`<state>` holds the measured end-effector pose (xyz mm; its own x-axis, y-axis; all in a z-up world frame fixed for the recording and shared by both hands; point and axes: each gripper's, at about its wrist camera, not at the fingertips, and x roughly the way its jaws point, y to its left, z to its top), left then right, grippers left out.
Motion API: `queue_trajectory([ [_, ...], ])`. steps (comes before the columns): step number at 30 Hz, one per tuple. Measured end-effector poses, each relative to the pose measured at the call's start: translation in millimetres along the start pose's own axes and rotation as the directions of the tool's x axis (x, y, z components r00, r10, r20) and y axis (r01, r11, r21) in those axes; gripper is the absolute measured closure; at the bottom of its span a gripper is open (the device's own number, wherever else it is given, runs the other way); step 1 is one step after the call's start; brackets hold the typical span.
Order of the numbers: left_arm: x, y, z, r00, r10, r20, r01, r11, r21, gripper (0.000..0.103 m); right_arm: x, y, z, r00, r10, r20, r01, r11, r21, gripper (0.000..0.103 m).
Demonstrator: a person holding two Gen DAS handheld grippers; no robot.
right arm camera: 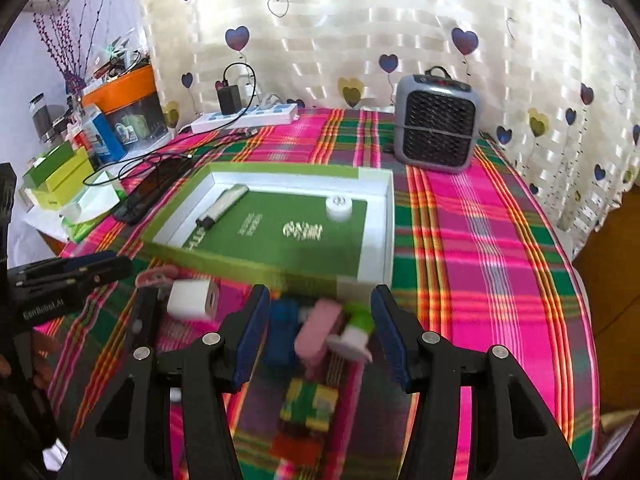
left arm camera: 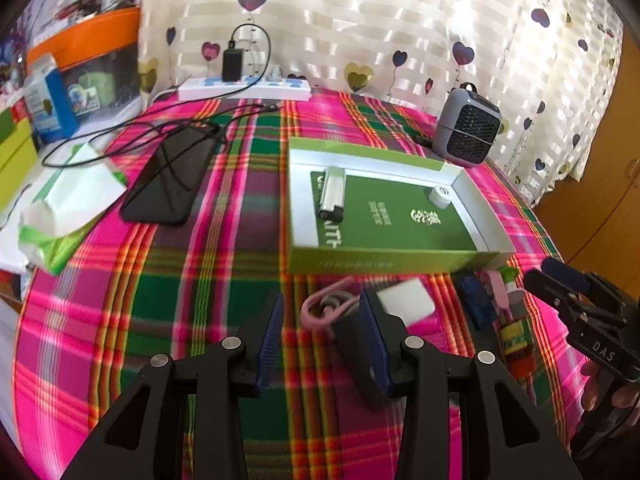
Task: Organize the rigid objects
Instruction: 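Grasp the black device with the left tool while the right tool grasps the brown red-capped bottle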
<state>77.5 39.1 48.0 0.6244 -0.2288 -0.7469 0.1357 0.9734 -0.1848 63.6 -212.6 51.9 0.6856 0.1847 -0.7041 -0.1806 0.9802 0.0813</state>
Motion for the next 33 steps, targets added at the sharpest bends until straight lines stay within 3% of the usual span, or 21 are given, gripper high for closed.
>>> queue_trajectory([
  [9,-2,5,-24,0.999,-0.017,-0.036,0.017,1.0,-0.008,0.065,-12,-2,-31,1.0,-0.019,-0.019,0.019,1.0,0.017,0.049],
  [23,3,-12,-38,0.995,-0.065,-0.074,0.065,0.998,-0.009,0.064,-7,0,-50,0.998,-0.028,-0.054,0.03,0.998,0.047,0.049],
  [33,8,-25,-34,0.996,-0.031,-0.086,0.032,0.999,0.001,0.057,1,-2,-55,0.997,-0.031,-0.074,0.036,0.998,0.059,0.049],
])
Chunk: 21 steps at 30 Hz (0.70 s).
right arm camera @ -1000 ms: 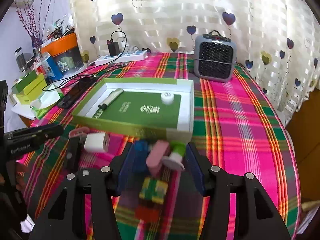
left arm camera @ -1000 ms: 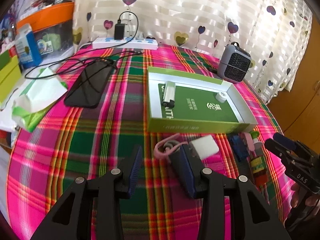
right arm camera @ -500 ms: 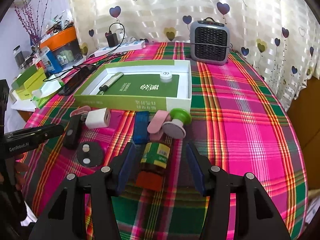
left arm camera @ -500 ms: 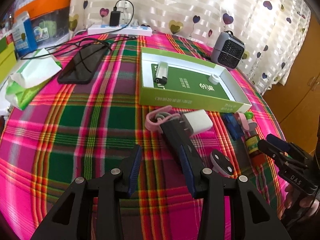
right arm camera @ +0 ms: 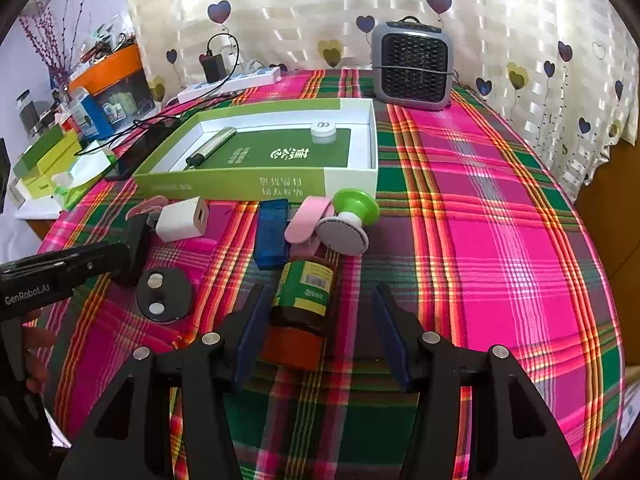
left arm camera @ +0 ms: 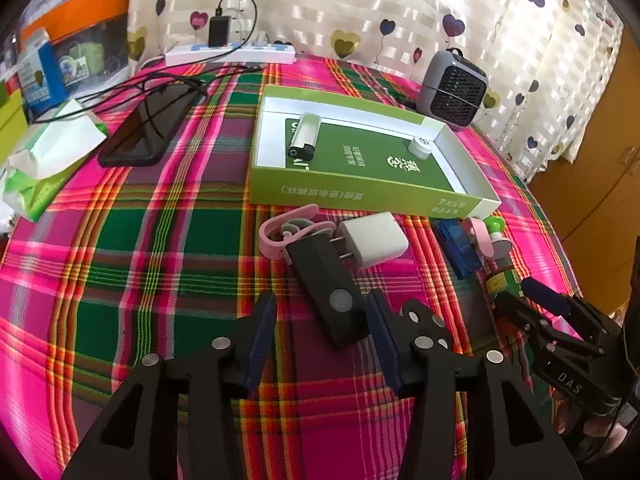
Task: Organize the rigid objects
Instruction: 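Grasp the black device with the left tool while the right tool grasps the brown red-capped bottle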
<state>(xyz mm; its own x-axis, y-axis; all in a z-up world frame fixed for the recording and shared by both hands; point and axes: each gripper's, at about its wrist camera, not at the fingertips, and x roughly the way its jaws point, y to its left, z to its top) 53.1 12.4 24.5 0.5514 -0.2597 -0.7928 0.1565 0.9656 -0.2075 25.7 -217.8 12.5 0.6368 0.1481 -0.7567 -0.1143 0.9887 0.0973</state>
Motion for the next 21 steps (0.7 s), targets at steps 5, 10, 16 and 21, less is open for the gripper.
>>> queue_trajectory([
  [5,6,-3,3,1.0,0.021,-0.01,-0.021,1.0,0.0,0.057,6,0,-1,1.0,-0.009,-0.011,0.009,1.0,0.002,0.049],
  [10,9,-6,5,1.0,0.03,-0.009,-0.03,1.0,0.009,0.057,10,-2,-2,0.999,-0.028,-0.025,0.028,1.0,0.008,0.049],
  [16,11,-5,5,1.0,0.025,-0.015,-0.025,1.0,-0.003,0.057,14,-2,0,0.998,-0.061,-0.031,0.061,0.998,-0.003,0.049],
  [21,6,-2,5,0.999,0.044,-0.002,-0.044,0.999,-0.009,0.057,13,-2,-1,0.997,-0.066,-0.033,0.066,0.998,-0.006,0.049],
])
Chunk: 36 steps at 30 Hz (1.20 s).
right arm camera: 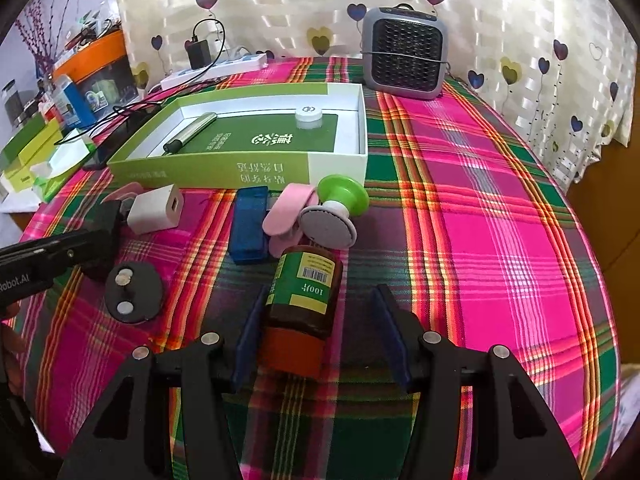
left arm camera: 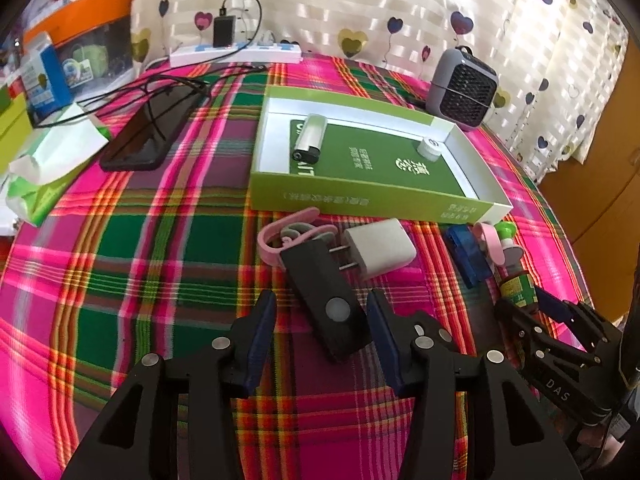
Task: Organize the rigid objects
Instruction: 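Grasp the black device with the left tool while the right tool grasps the brown red-capped bottle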
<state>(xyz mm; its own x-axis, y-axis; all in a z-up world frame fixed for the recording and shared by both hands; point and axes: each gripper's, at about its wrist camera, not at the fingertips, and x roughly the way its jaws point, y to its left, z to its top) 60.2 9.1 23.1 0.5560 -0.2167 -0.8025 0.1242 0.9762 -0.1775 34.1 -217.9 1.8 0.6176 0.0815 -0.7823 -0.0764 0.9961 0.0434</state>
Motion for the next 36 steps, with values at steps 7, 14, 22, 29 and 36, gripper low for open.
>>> queue_trajectory([
  [7,3,-4,2,1.0,0.001,-0.019,-0.001,1.0,0.004,0.057,0,2,0,1.0,-0.017,0.0,0.017,1.0,0.001,0.049],
  [14,12,-6,1,0.999,0.036,-0.034,-0.036,0.999,0.003,0.057,0,1,-1,1.0,-0.016,0.0,0.016,1.0,-0.001,0.049],
  [22,13,-4,0,0.999,0.047,-0.017,-0.047,0.999,0.014,0.057,0,1,-2,1.0,-0.016,0.004,0.016,1.0,0.0,0.049],
  [29,13,2,2,0.999,0.039,-0.007,-0.039,0.999,0.004,0.057,-1,0,-1,1.0,-0.013,0.005,0.013,1.0,0.002,0.049],
  [36,13,5,2,0.999,0.039,0.002,-0.039,0.999,-0.005,0.065,0,0,-1,1.0,-0.023,0.008,0.023,1.0,0.009,0.055],
])
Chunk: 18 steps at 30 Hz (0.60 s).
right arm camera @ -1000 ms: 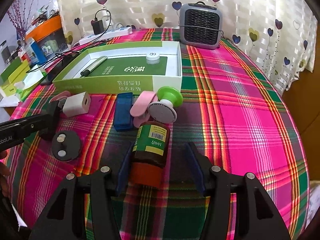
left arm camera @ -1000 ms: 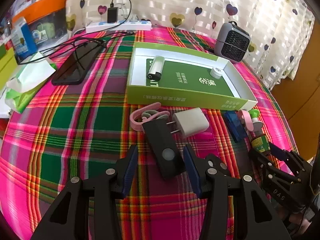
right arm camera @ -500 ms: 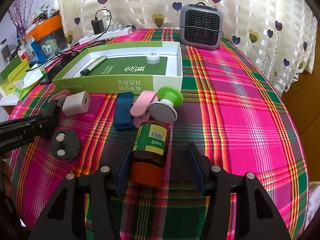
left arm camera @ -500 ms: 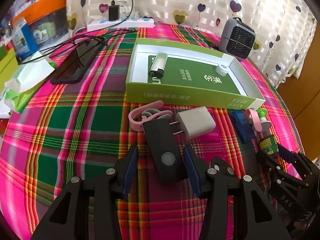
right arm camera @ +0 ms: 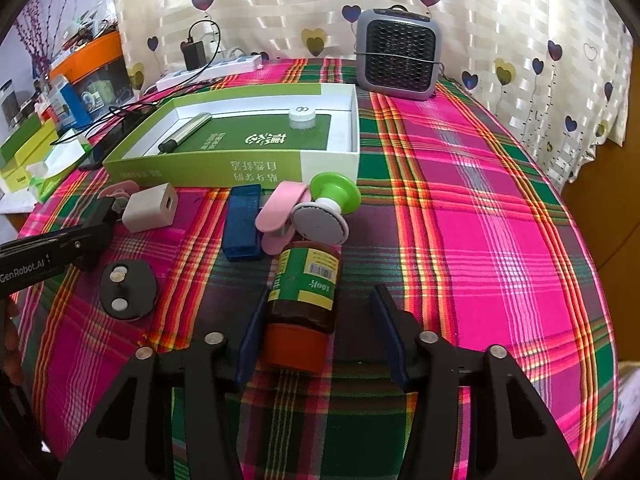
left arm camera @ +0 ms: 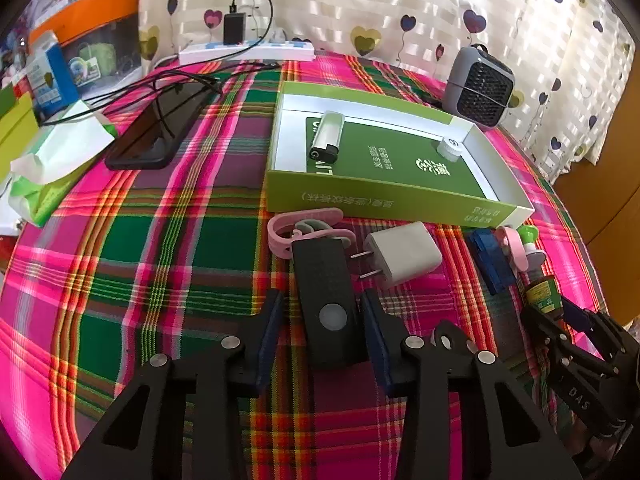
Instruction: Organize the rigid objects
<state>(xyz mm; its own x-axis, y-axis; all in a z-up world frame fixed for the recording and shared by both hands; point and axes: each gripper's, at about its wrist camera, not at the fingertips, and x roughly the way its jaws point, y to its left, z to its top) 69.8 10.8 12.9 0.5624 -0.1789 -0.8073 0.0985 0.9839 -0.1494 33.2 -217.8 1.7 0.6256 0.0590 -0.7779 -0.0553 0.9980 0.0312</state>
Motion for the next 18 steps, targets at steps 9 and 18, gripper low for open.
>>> queue_trajectory([
  [9,-1.0,4.8,-0.2,1.0,0.013,0.007,-0.013,1.0,-0.004,0.077,-0.8,-2.4,-1.2,1.0,-0.004,0.005,0.004,1.0,0.007,0.064],
  [18,-1.1,4.7,-0.7,1.0,0.013,0.008,-0.013,1.0,-0.005,0.077,-2.1,-2.8,-1.6,1.0,0.001,0.008,-0.001,1.0,0.001,0.07],
])
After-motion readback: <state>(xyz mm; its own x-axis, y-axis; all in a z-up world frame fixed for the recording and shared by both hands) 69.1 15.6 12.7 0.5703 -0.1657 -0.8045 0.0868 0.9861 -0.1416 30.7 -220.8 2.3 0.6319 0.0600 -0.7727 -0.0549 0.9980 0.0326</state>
